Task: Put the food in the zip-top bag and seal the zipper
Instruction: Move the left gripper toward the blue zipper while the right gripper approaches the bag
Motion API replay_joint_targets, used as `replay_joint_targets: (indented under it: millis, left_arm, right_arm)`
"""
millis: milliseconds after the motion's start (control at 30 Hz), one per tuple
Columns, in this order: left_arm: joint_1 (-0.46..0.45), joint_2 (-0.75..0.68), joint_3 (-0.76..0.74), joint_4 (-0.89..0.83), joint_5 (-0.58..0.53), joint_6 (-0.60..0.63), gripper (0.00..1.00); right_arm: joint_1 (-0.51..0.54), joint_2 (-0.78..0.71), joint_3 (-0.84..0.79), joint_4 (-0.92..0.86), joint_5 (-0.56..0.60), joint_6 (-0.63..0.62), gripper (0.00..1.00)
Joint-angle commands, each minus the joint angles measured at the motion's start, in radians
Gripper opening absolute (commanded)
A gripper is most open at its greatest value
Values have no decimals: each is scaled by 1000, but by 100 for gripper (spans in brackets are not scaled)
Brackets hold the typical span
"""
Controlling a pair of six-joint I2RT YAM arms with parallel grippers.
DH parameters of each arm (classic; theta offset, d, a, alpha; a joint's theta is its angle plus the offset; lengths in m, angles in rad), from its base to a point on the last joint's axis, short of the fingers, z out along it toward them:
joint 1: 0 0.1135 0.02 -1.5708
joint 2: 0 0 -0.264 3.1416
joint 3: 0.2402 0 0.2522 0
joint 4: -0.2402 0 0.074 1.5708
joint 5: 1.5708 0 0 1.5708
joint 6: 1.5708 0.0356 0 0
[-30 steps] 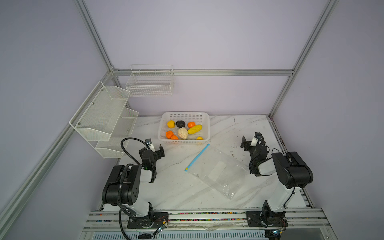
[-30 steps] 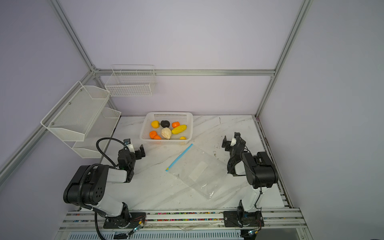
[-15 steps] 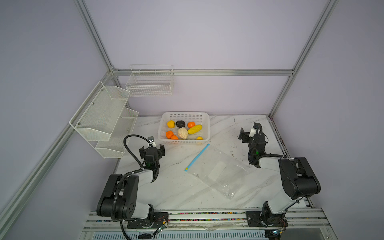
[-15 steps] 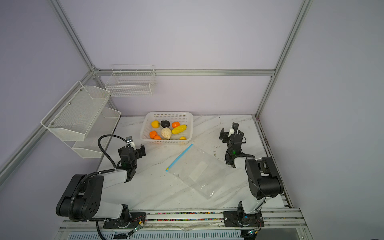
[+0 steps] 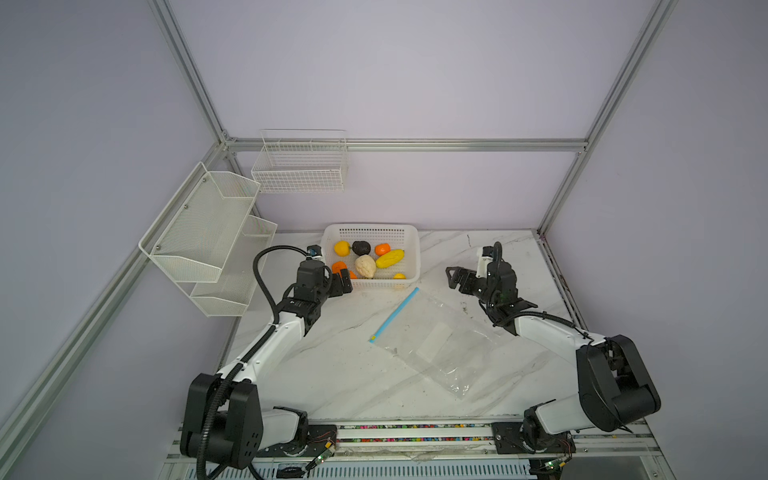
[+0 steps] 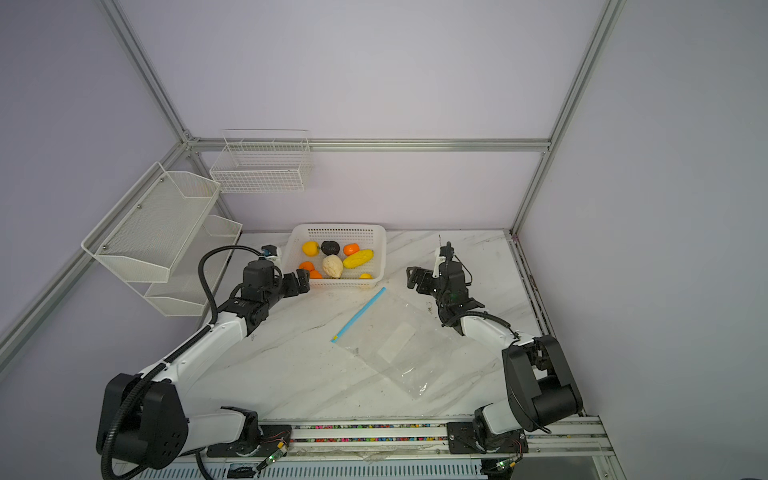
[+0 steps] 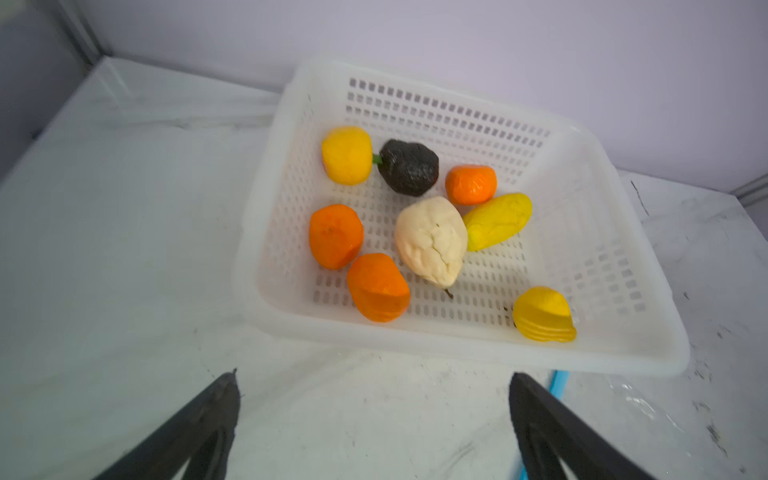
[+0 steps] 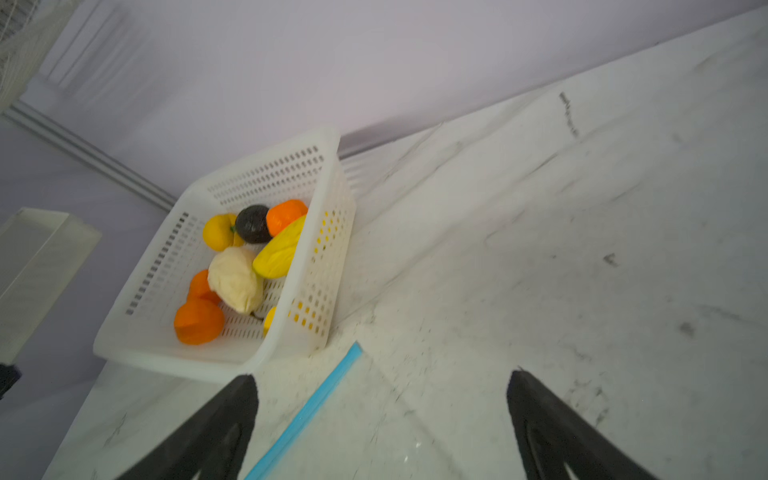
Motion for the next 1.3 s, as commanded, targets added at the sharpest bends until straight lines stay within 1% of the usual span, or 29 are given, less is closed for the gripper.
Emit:
replay_joint_targets:
  millis: [0,100,200,300,367,433,500,533,633,700,767,833,867,933,1100,1267]
  left_arm:
    - [-54,13,80,-167,109,-65,100]
    - [-78,20,77,-167,140,-70,100]
    - [-87,43,71,-159,190,-89,100]
    - [-100,69,78,-148,249,-104,100]
    - [-125,122,89,-145,282,-82,100]
    - [-146,146,102,-157,299,-74,100]
    - [-167,162,106,-161,303,-74,100]
    - [-179,166,105,-160,300,-74,100]
    - [-206,180,116,-164,291,-68,100]
    - [-221,201,128,-172,285,-60,100]
    - [-228,225,144,-184,273,-53,100]
    - [-234,253,169,-204,272,-44,100]
    - [-238,265,182,-211,269,-40,100]
    - [-242,291,202,-223,273,-37,100]
    - [-253,338,230,-227,271,-39,100]
    - [-259,388,268,-228,282,-39,100]
  right_arm:
    - [57,-96,8,-198,2,70,96]
    - [99,-145,42,-322,38,60,97]
    - [181,-162,84,-420,81,40,97]
    - [269,-147,121,-540,125,63,97]
    - [295,-136,142,-637,154,92,97]
    - [303,-137,162,-761,219,144,97]
    - [303,-166,171,-883,322,217,97]
    - [303,-183,172,-926,342,256,97]
    - [303,-263,143,-978,422,316,97]
    - [300,-306,104,-979,451,352,98]
    - [292,-318,76,-989,476,392,97]
    - [282,-320,58,-1026,533,445,97]
    - [270,-326,48,-1030,540,456,97]
    - [224,-343,18,-1006,516,450,97]
    - [91,-358,-38,-919,396,403,97]
    - [47,-320,-73,-823,323,374,97]
